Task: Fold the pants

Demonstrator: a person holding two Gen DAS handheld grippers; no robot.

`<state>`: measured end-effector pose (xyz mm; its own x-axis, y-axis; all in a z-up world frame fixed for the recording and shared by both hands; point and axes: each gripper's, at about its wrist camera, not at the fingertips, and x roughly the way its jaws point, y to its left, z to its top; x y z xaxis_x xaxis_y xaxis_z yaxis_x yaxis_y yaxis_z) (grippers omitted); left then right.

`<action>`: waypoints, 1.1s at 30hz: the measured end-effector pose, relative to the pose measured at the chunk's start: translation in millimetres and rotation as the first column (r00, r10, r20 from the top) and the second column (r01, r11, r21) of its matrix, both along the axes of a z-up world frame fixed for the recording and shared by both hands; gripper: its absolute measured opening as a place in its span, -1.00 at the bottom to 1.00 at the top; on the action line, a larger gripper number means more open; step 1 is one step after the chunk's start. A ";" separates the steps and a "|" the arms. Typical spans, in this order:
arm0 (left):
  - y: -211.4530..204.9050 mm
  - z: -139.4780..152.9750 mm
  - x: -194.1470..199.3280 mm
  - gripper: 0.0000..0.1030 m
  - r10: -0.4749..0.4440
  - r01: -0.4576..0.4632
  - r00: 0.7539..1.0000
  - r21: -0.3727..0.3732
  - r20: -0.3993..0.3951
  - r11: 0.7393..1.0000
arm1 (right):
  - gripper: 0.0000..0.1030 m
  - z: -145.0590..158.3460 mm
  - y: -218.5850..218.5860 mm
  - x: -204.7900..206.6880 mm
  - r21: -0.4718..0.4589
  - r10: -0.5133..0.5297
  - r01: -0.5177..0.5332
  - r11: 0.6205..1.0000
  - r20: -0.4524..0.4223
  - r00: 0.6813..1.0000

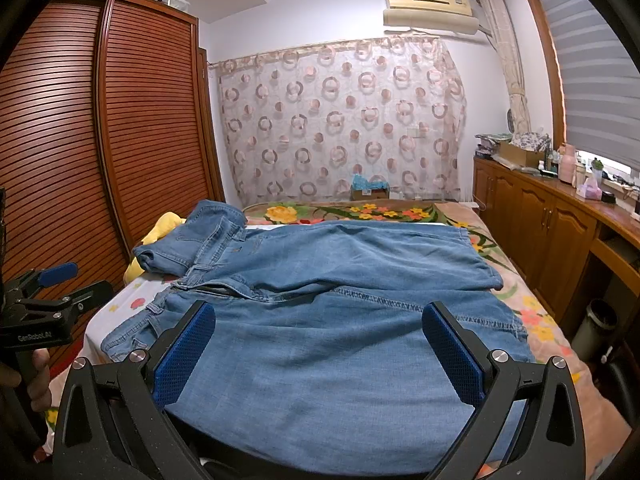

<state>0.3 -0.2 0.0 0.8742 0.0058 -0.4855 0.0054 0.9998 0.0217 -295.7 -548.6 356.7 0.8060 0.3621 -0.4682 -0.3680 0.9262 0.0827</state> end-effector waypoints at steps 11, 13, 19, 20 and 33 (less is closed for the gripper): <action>-0.1 0.0 0.0 1.00 0.000 0.000 1.000 0.000 0.002 1.000 | 1.00 0.5 -0.1 -0.2 0.001 0.000 0.000 1.000 0.000 1.000; -0.1 0.1 -0.2 1.00 -0.001 0.001 1.000 0.000 0.003 1.000 | 1.00 0.5 -0.1 -0.4 0.001 -0.001 0.001 1.000 0.000 1.000; -0.1 0.1 -0.2 1.00 -0.001 0.001 1.000 0.000 0.003 1.000 | 1.00 0.3 0.1 -0.3 0.001 -0.001 0.001 1.000 0.000 1.000; -0.1 0.1 -0.2 1.00 -0.001 0.001 1.000 0.000 0.004 1.000 | 1.00 0.4 0.1 -0.7 0.002 -0.001 0.001 1.000 0.000 1.000; -0.1 0.1 -0.3 1.00 0.000 0.000 1.000 0.001 0.007 1.000 | 1.00 2.6 -1.4 -0.8 -0.001 -0.001 0.001 1.000 0.004 1.000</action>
